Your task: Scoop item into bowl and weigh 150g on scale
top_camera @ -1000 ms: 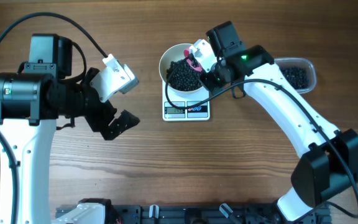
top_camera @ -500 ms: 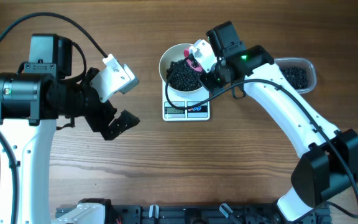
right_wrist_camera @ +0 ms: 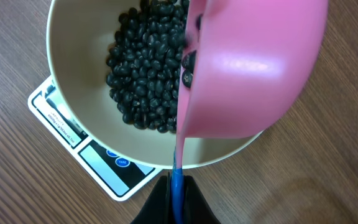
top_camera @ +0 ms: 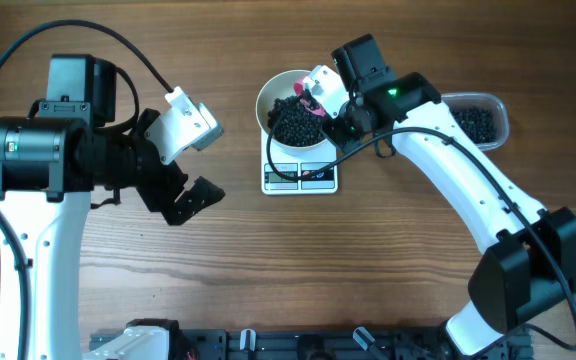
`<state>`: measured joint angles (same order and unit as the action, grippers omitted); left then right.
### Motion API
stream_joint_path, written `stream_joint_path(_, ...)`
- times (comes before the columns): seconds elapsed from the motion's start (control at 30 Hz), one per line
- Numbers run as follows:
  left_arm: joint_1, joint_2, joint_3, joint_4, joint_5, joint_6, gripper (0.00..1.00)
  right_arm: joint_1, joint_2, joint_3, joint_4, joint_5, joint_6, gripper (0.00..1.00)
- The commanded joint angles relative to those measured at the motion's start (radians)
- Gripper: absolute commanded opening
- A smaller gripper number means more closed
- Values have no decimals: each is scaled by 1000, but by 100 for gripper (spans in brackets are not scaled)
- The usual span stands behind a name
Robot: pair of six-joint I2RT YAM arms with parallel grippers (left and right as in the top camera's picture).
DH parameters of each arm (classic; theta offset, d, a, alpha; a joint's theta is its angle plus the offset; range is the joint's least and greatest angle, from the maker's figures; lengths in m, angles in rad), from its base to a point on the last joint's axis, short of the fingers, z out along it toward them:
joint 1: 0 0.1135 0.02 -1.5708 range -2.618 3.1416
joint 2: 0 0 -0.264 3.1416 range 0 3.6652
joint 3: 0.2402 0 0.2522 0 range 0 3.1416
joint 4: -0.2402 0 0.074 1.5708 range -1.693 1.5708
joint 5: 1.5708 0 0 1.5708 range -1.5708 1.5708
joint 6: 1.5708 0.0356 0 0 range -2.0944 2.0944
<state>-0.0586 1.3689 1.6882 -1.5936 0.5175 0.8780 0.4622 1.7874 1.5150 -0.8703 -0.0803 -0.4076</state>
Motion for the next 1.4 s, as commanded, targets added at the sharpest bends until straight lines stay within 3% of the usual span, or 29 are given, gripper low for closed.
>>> stream_joint_path(0.0,6,-9,11,-1,-3,12,100,3,-27,10,-3,14,-16,4)
stream_joint_path(1.37,6,-9,11,-1,-3,12,100,19,-37,14,-2,32,-58,4)
